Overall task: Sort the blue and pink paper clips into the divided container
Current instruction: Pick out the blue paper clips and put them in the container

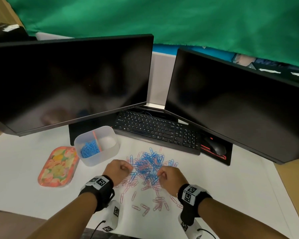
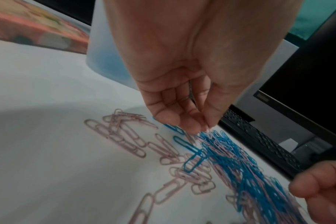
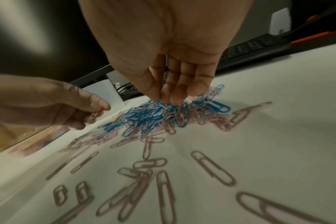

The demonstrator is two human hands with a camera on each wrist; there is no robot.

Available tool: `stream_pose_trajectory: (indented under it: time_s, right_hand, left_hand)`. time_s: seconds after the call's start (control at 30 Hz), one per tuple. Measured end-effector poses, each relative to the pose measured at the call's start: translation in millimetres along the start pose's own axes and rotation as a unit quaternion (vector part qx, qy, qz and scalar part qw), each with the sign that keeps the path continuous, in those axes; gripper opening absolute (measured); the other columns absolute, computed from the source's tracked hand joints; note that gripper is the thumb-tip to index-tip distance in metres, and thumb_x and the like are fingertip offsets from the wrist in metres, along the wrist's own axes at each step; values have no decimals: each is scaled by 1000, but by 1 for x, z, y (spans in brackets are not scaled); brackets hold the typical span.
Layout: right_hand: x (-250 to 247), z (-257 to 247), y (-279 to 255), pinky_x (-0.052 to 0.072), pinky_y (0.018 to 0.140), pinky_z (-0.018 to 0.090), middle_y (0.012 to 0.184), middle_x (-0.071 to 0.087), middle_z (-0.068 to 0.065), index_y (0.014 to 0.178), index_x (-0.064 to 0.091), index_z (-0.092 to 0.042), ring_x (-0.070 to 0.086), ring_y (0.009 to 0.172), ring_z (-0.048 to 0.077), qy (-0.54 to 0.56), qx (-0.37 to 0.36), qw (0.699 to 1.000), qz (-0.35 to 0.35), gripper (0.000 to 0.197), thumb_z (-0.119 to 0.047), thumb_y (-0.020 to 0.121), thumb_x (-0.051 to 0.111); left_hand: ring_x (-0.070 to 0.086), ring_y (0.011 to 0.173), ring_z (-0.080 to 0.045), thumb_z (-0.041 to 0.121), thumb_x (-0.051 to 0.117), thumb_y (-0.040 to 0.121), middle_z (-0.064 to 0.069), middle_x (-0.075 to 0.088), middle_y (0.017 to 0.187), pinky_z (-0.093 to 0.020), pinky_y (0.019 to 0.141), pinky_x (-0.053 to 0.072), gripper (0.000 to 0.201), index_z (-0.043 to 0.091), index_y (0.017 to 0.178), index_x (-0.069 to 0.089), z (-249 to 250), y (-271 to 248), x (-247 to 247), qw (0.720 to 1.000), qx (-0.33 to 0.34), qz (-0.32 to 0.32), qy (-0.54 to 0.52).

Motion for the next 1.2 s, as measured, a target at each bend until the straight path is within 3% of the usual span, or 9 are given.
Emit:
stream_pose_trajectory:
  time_s: [0.13, 0.27, 0.47, 0.63, 0.8, 0.97, 1.07, 1.13, 1.2]
  right_hand:
    - [14, -18, 6, 52, 84, 27, 107, 62, -6, 107, 65, -25, 61, 90, 15, -82, -58, 995, -29, 27, -13, 91, 46]
    - [29, -34, 15, 50, 83, 33, 102, 54, 0, 118, 59, -26, 56, 93, 23, -184, -128, 973, -61, 36, -8, 89, 48]
    - [33, -41, 25, 33, 64, 28, 86, 42, 1, 93, 57, -13, 42, 79, 21, -241, -159, 955, -68, 20, 0, 84, 46]
    - [31, -39, 24, 36, 65, 28, 87, 46, 0, 83, 55, -14, 46, 83, 20, -232, -149, 960, -55, 16, -2, 85, 45]
    - [19, -35, 21, 49, 73, 31, 82, 50, -3, 77, 54, -14, 52, 82, 19, -110, -91, 989, -38, 19, 0, 82, 43]
    - [1, -23, 23, 44, 57, 16, 68, 51, -10, 102, 61, -18, 51, 57, 6, 73, 18, 997, 6, 27, 0, 88, 47]
    - [-5, -19, 26, 52, 66, 22, 79, 60, -6, 114, 61, -8, 58, 68, 13, 186, 59, 981, -20, 29, 3, 91, 47]
    - [-9, -18, 28, 55, 63, 23, 91, 63, 1, 111, 62, 3, 59, 70, 20, 301, 93, 948, -46, 24, 5, 92, 48]
    - [-14, -17, 30, 55, 62, 26, 91, 65, 8, 102, 66, 1, 60, 69, 21, 370, 107, 921, -61, 17, 1, 92, 52]
  left_hand:
    - [64, 65, -13, -4, 58, 84, -4, 72, 80, -23, 66, 56, 27, 18, 83, 74, -3, 0, -6, 998, -30, 10, -52]
    - [63, 77, -11, 4, 62, 80, 9, 67, 79, -17, 71, 46, 27, 30, 75, 67, -8, -1, -12, 998, -35, 28, 39]
    - [56, 96, -16, 21, 64, 81, 4, 55, 100, -23, 82, 43, 13, 26, 94, 64, -1, -7, -7, 980, 2, 32, 197]
    - [59, 91, -18, 32, 59, 84, 4, 60, 98, -29, 82, 50, 5, 27, 85, 62, 13, -10, 16, 965, 22, 17, 260]
    - [62, 96, -23, 28, 53, 86, -2, 66, 105, -33, 83, 52, 19, 19, 96, 66, 12, -7, 25, 951, 1, 5, 310]
    - [62, 86, -21, 19, 56, 82, 0, 66, 92, -32, 80, 54, 10, 23, 73, 60, 12, -6, 16, 978, 8, 3, 208]
    - [64, 76, -18, 15, 59, 80, 2, 68, 77, -21, 68, 51, 12, 20, 70, 61, 11, -5, 6, 991, 17, 24, 128]
    - [63, 68, -15, 7, 57, 81, 4, 67, 70, -15, 57, 44, 15, 20, 79, 64, 12, -5, 1, 996, 20, 28, 82]
    - [61, 63, -9, 5, 56, 81, 5, 66, 67, -13, 55, 42, 22, 24, 91, 62, 12, -5, -2, 999, 11, 22, 48]
Point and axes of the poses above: each hand's wrist, its own y-axis towards the middle knuckle, its own x-axis out of the palm, z = x × y, the point moved 4 cm from there along y, towards the middle knuckle
